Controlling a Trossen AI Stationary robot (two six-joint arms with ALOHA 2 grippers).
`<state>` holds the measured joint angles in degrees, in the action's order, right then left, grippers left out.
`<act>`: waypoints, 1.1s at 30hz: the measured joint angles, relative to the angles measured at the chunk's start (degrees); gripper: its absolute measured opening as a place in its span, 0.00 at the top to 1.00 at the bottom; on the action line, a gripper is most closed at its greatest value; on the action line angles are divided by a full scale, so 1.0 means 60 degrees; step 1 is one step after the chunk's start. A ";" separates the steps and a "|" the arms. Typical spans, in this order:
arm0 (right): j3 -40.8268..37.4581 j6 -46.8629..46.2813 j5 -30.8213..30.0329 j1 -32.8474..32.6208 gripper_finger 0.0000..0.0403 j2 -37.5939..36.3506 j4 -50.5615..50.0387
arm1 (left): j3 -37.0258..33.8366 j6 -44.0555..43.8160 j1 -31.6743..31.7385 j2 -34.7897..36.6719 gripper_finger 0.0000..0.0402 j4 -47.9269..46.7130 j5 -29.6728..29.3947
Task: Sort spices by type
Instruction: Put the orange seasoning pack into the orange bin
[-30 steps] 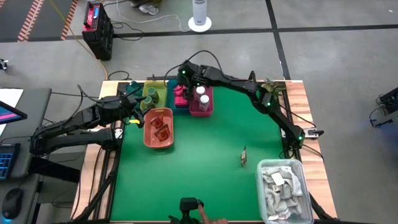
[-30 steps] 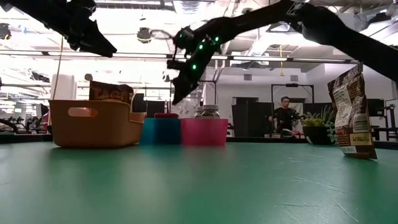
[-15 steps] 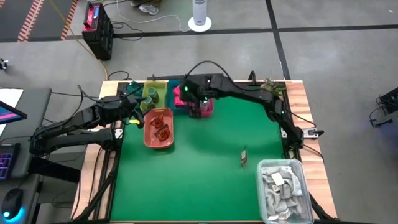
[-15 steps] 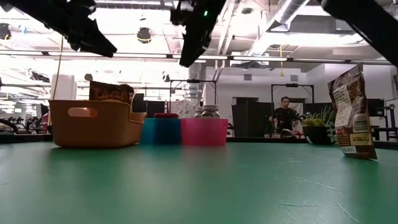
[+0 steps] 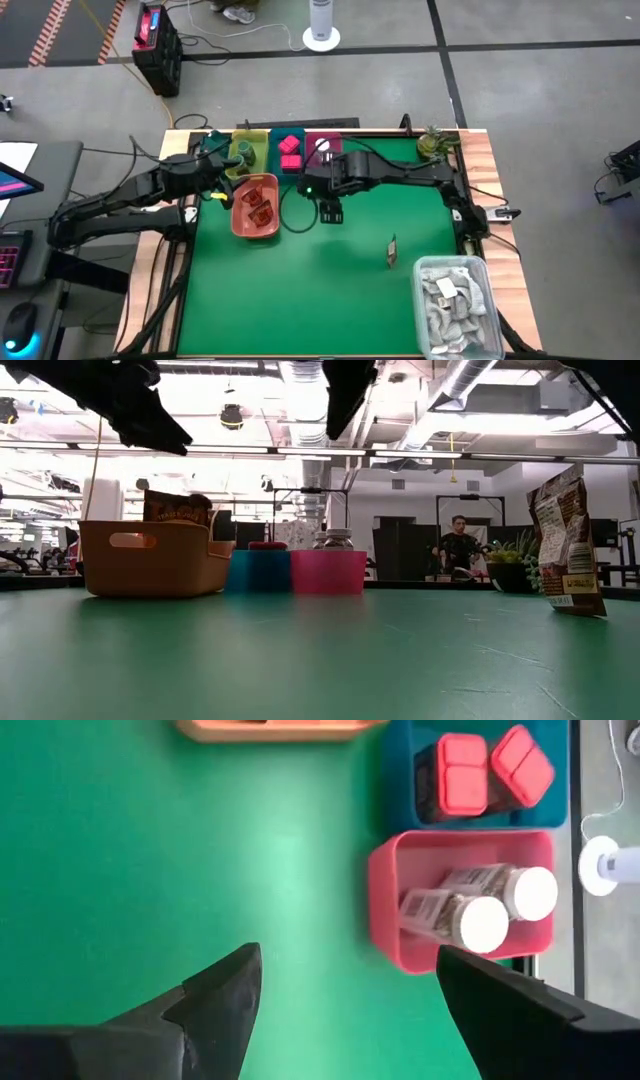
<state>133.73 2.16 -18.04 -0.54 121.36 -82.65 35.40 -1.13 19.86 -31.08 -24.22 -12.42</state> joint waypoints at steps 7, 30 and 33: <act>-0.1758 -0.0397 -0.0029 -0.0255 0.17 -0.0377 0.0545 | 0.0000 0.0242 -0.0004 -0.1033 0.37 0.0429 0.0028; -0.9066 -0.6368 -0.0532 -0.1754 0.17 -0.5800 0.3024 | 0.0004 0.0070 -0.1129 -0.3219 0.37 0.3861 0.1080; -0.9066 -0.7433 -0.0329 -0.2038 0.17 -0.5847 0.2288 | 0.0004 0.0073 -0.1129 -0.3328 0.37 0.4170 0.1077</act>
<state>79.33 -42.44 -20.01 -12.77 86.28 -68.92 35.42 -0.69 13.08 -51.05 0.80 -5.96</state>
